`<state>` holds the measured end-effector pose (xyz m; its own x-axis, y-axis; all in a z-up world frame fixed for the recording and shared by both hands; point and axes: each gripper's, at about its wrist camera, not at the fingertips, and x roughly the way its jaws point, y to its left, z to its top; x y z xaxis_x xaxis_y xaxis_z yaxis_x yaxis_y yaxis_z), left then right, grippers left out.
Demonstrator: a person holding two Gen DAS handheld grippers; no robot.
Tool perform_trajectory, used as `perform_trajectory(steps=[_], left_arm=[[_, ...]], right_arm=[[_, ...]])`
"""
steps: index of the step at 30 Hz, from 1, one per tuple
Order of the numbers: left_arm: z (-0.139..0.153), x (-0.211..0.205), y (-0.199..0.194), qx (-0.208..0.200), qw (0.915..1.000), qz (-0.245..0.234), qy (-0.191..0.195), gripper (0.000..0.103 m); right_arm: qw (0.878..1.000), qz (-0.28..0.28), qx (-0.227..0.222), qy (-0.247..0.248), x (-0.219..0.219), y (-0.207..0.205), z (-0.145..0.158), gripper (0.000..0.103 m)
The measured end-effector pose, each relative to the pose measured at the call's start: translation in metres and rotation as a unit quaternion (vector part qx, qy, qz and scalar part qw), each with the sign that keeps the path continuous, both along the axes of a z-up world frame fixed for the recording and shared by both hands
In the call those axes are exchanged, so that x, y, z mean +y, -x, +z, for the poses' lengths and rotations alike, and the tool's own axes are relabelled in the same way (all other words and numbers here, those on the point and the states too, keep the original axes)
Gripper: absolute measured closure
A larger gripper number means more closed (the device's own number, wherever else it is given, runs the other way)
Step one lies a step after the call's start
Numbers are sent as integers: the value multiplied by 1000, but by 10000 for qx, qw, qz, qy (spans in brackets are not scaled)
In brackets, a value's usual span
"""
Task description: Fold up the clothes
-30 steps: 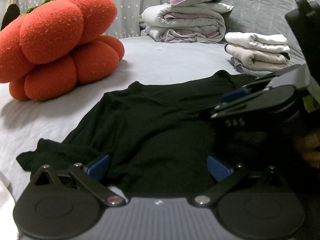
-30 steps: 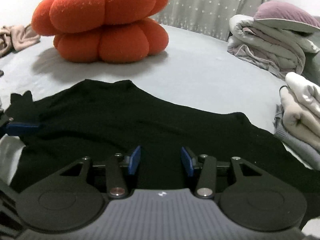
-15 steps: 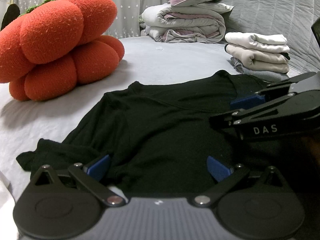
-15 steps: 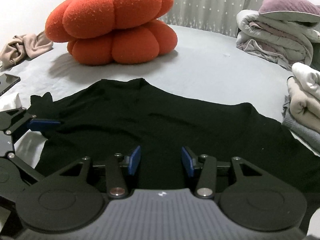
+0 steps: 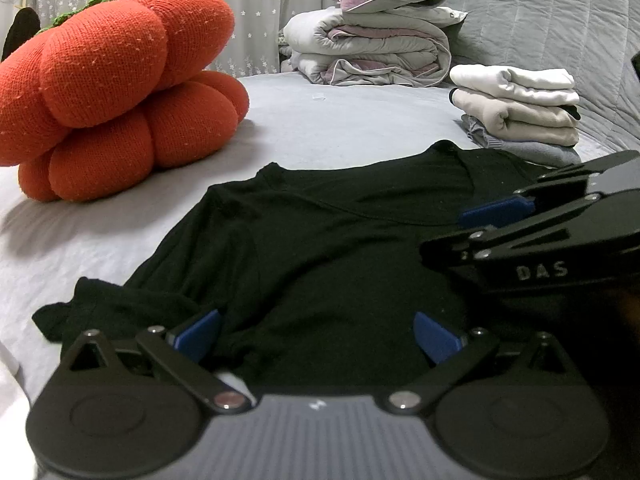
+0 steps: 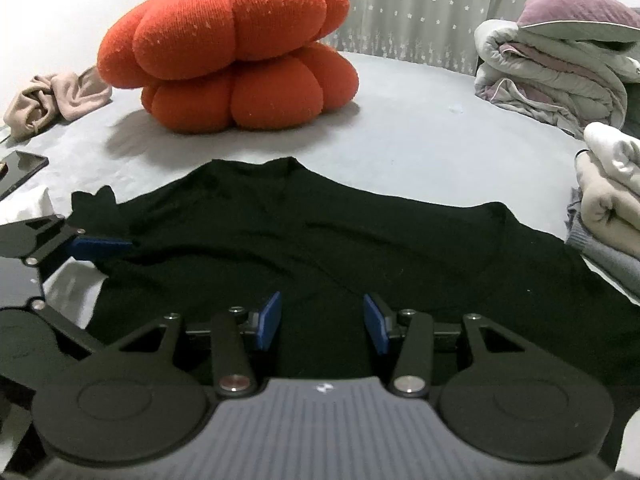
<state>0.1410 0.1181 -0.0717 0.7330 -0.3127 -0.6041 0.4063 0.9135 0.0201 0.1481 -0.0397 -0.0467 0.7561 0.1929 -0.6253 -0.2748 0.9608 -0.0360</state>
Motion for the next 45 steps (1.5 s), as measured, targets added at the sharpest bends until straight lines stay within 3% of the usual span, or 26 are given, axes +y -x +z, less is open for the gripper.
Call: perform_trajectory(steps=[9, 19, 31, 35, 37, 39, 45], left_arm=[[0, 0, 0, -1, 10000, -1, 0, 0], [0, 0, 0, -13, 10000, 1, -3, 0], [4, -4, 4, -83, 9999, 49, -122, 0], [15, -7, 26, -512, 9982, 242, -212, 0], [20, -5, 33, -521, 9979, 353, -118, 0], [19, -5, 39, -572, 9958, 669, -269, 0], [13, -6, 42, -567, 9788, 1758, -881, 1]], right_arm=[[9997, -45, -1, -230, -24, 37, 14, 53], [9993, -131, -138, -317, -79, 86, 32, 49], [9985, -334, -147, -404, -122, 114, 26, 48], [9990, -332, -95, -283, -122, 116, 20, 46], [9992, -338, -65, -201, -122, 116, 17, 45], [9993, -355, -35, -143, -122, 117, 14, 45], [9988, -483, 24, -72, -125, 119, 7, 41]])
